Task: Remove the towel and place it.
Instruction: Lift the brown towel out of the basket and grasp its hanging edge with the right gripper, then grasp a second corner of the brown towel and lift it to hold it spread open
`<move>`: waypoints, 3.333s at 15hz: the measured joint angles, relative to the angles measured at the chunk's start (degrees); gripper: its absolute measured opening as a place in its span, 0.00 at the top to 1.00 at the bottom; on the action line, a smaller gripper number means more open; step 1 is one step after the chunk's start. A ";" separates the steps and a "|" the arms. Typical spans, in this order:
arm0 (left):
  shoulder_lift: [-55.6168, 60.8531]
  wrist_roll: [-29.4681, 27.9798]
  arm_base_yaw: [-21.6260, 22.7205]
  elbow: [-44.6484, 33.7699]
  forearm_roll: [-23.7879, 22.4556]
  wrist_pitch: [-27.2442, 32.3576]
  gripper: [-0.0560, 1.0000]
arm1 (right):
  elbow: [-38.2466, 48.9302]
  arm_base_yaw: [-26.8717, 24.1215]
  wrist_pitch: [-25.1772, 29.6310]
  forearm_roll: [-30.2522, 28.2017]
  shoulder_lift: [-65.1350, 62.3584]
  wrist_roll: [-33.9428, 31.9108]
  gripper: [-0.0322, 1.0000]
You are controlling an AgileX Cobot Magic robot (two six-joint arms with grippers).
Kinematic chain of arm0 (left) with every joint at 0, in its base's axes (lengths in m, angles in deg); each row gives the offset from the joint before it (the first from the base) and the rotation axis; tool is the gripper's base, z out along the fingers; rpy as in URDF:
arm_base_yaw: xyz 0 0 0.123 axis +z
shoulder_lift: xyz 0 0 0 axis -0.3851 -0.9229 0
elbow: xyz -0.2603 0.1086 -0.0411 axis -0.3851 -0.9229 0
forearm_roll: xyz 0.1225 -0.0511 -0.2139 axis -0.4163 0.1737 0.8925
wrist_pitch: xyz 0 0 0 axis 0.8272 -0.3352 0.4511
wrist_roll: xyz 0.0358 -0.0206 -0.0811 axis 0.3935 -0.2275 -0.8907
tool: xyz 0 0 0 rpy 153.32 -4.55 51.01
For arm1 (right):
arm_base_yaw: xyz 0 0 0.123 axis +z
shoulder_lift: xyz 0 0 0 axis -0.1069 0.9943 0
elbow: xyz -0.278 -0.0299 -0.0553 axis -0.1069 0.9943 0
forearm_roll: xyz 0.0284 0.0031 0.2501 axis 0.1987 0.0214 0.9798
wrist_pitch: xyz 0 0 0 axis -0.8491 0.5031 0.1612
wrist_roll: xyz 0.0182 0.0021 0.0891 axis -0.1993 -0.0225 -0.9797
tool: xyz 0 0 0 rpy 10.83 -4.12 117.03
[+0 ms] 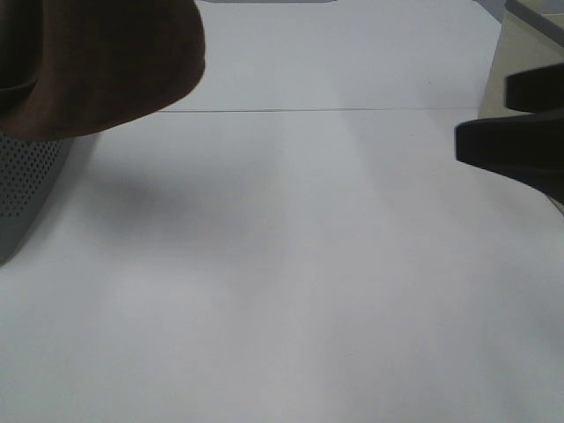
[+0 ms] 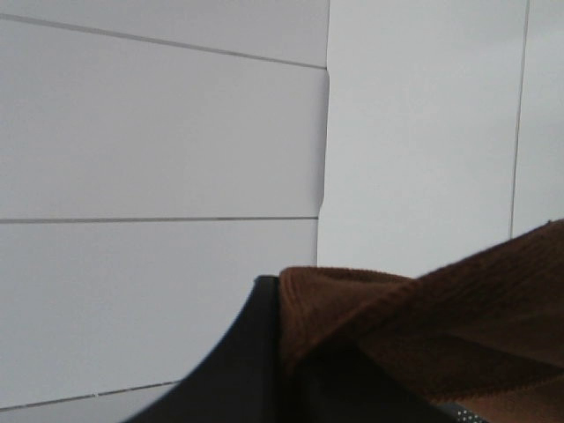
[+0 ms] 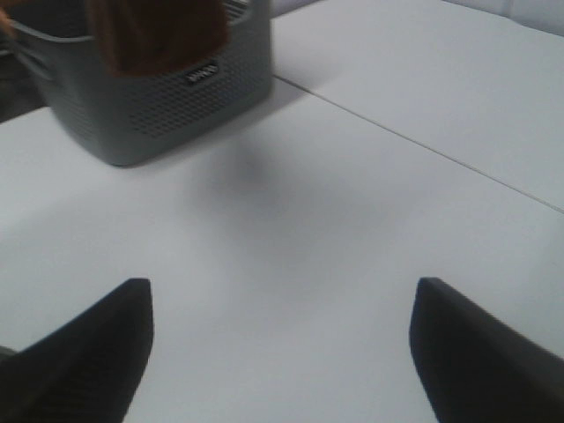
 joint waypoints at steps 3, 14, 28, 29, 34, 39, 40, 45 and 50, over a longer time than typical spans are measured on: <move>-1.26 1.89 -3.32 0.00 -0.06 -0.06 0.95 | -7.22 0.11 14.78 10.49 17.76 15.13 0.22; -1.95 4.30 -8.25 0.00 0.46 -1.78 0.95 | -36.84 17.53 23.26 5.79 47.67 11.06 0.22; -3.04 -5.33 -8.25 0.00 -0.97 -1.66 0.95 | -37.30 22.75 15.53 -3.15 47.67 2.01 0.96; -3.04 -7.85 -8.25 0.00 -1.09 -1.26 0.95 | -37.76 22.75 15.36 -3.15 47.67 -1.15 0.96; -3.04 -23.09 -8.25 0.00 -2.52 5.16 0.95 | -51.85 22.75 16.27 -23.95 47.67 -39.82 0.96; -3.04 -24.92 -1.43 0.00 -0.74 2.18 0.95 | -74.66 22.75 23.78 -54.32 47.73 -67.09 0.96; -3.04 -24.92 0.86 0.00 1.43 -0.23 0.95 | -79.53 22.75 23.95 -59.76 48.01 -68.24 0.96; -3.84 -23.72 11.86 0.00 13.58 -11.06 0.95 | -98.09 22.75 24.24 -68.07 53.86 -68.01 0.96; -9.51 -18.56 16.21 0.00 16.73 -25.21 0.95 | -103.59 22.75 13.64 -76.32 57.75 -67.95 0.96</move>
